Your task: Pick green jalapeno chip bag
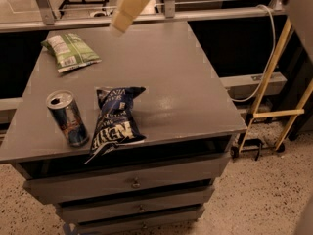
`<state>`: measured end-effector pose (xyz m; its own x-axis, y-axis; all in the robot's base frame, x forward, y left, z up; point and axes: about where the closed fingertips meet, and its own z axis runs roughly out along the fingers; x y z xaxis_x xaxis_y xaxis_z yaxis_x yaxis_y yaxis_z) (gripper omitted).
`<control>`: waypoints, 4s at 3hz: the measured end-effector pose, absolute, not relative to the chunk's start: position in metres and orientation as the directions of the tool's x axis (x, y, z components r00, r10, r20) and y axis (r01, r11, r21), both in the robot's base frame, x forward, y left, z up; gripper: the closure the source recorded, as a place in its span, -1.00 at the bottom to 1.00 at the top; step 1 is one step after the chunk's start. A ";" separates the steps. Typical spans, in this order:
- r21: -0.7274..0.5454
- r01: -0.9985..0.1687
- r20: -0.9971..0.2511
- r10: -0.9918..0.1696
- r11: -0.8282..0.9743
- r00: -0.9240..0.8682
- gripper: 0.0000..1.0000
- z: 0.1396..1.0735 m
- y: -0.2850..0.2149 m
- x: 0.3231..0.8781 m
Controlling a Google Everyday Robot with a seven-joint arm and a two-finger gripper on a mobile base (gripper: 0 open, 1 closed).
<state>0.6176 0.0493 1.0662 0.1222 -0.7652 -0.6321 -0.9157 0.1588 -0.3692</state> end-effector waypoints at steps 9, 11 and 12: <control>-0.015 -0.774 -0.949 -0.252 0.633 -0.188 -1.00 0.920 0.175 0.808; 0.033 -0.767 -0.822 -0.420 0.641 -0.386 -1.00 0.879 0.199 0.821; 0.088 -0.770 -0.782 -0.435 0.632 -0.446 -1.00 0.846 0.197 0.811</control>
Offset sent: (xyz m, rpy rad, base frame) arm 0.0072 0.0526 0.0015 0.1203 0.0305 -0.0554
